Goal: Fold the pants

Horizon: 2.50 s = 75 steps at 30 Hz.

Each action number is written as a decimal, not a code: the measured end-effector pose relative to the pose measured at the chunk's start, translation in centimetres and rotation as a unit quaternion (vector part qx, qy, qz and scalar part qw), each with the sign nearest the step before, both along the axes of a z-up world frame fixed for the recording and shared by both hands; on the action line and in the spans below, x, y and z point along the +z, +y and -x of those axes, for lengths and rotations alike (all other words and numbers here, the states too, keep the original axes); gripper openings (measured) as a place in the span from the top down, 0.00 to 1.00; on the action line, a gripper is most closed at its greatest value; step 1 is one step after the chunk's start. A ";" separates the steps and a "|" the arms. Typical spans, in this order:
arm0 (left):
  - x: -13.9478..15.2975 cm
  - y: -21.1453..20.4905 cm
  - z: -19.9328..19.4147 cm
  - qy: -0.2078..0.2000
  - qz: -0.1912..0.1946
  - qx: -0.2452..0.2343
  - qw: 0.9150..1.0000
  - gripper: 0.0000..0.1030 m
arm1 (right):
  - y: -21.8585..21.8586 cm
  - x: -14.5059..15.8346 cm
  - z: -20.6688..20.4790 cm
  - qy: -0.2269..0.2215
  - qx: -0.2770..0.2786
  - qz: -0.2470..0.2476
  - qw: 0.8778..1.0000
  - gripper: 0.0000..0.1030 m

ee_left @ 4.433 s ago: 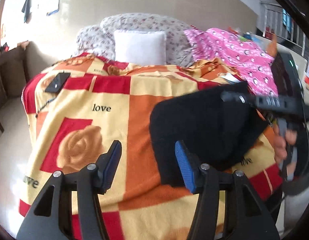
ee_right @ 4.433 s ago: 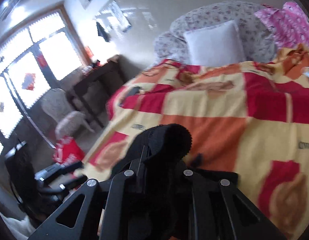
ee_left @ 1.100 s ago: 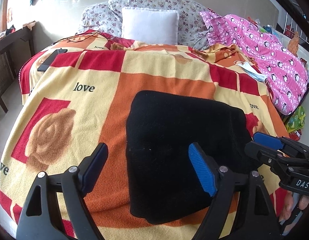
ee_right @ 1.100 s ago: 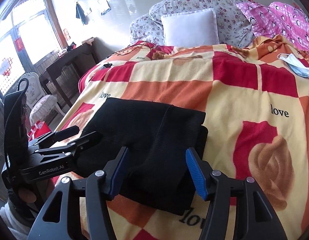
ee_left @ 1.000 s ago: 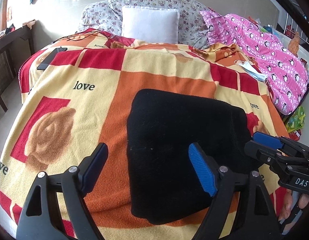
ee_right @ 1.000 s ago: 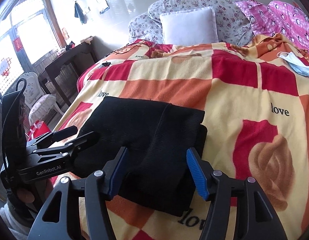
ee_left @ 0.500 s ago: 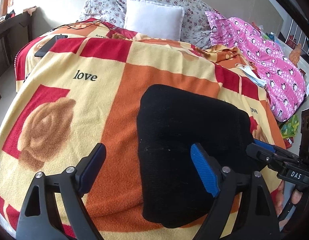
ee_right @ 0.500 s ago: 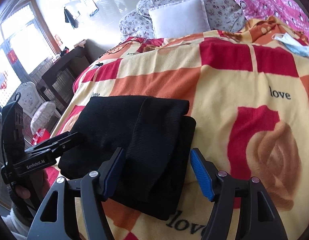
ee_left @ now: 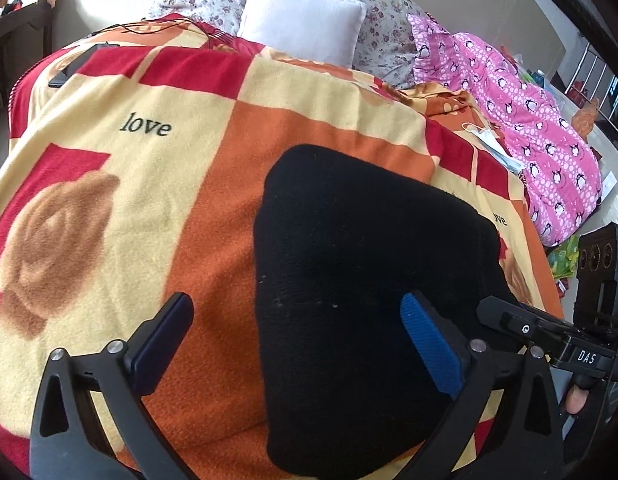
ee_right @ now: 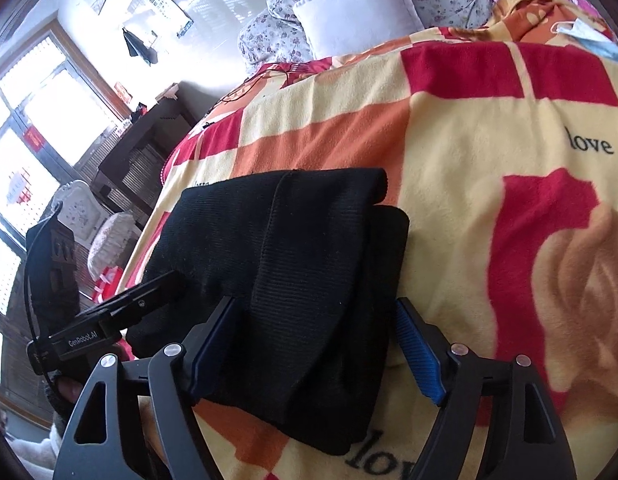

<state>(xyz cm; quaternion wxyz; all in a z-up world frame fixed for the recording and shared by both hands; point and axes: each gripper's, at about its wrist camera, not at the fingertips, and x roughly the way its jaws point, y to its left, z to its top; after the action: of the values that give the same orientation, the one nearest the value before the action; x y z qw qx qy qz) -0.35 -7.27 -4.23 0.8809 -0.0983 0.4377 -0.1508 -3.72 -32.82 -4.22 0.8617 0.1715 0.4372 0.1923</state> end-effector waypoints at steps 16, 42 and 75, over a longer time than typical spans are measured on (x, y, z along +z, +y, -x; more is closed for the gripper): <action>2.1 -2.1 0.9 -0.024 0.003 -0.048 0.999 0.41 | 1.8 2.2 1.0 -0.057 0.012 0.053 0.997 0.55; 2.0 -2.9 -7.1 -0.041 -0.122 0.007 0.992 0.18 | 4.5 6.4 -3.9 -0.118 0.038 0.144 0.982 0.76; 4.5 -2.4 -1.5 -0.110 -0.140 0.054 0.983 0.18 | 3.9 5.9 -1.6 -0.114 -0.039 0.147 0.982 0.41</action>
<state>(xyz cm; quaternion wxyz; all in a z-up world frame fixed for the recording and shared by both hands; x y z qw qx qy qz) 1.18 -9.67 0.24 0.9356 0.0198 0.3489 -0.0506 -2.16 -28.92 1.67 0.9286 0.0373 0.3523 0.1106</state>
